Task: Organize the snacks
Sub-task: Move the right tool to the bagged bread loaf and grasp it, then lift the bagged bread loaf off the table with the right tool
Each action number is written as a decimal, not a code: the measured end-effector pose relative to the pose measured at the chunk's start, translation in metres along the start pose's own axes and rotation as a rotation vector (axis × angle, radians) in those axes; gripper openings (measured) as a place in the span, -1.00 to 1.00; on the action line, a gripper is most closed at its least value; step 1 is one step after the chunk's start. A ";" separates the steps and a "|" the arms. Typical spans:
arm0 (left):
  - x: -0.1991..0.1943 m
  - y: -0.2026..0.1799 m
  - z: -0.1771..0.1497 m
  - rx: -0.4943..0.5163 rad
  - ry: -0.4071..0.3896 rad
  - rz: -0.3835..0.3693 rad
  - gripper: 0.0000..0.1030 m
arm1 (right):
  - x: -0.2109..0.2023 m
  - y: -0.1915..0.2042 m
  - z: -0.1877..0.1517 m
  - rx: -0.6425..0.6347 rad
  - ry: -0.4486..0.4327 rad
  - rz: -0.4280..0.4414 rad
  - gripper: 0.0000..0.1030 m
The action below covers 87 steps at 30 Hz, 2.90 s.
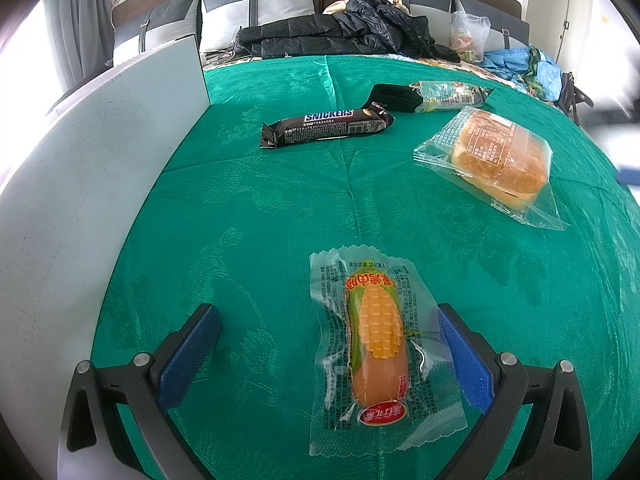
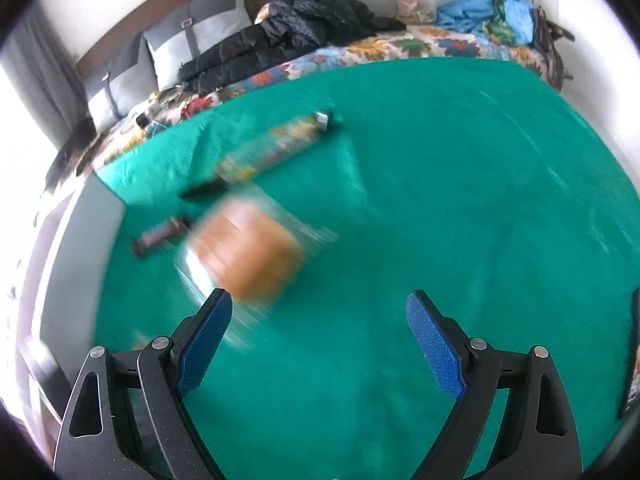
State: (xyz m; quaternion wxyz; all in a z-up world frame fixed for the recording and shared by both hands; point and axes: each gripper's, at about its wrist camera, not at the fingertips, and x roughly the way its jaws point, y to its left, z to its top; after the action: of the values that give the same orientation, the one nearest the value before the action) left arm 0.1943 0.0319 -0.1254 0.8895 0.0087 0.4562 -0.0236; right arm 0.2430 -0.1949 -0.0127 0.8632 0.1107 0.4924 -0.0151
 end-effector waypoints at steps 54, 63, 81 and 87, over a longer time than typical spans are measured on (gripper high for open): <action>0.000 -0.001 0.000 0.000 0.000 0.000 1.00 | -0.041 -0.038 -0.068 -0.159 -0.178 -0.046 0.60; 0.000 -0.001 0.000 0.000 0.000 -0.001 1.00 | 0.019 -0.019 -0.071 -0.279 -0.160 -0.178 0.66; 0.000 -0.001 0.000 -0.001 0.000 -0.001 1.00 | 0.066 -0.054 -0.029 -0.339 -0.080 -0.044 0.88; 0.000 -0.001 0.000 -0.001 0.000 -0.001 1.00 | 0.065 -0.054 -0.030 -0.338 -0.080 -0.041 0.88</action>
State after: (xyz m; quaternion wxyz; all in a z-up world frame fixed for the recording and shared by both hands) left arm 0.1944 0.0310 -0.1256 0.8895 0.0082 0.4563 -0.0239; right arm 0.2434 -0.2363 -0.0922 0.8878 -0.0468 0.4555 0.0458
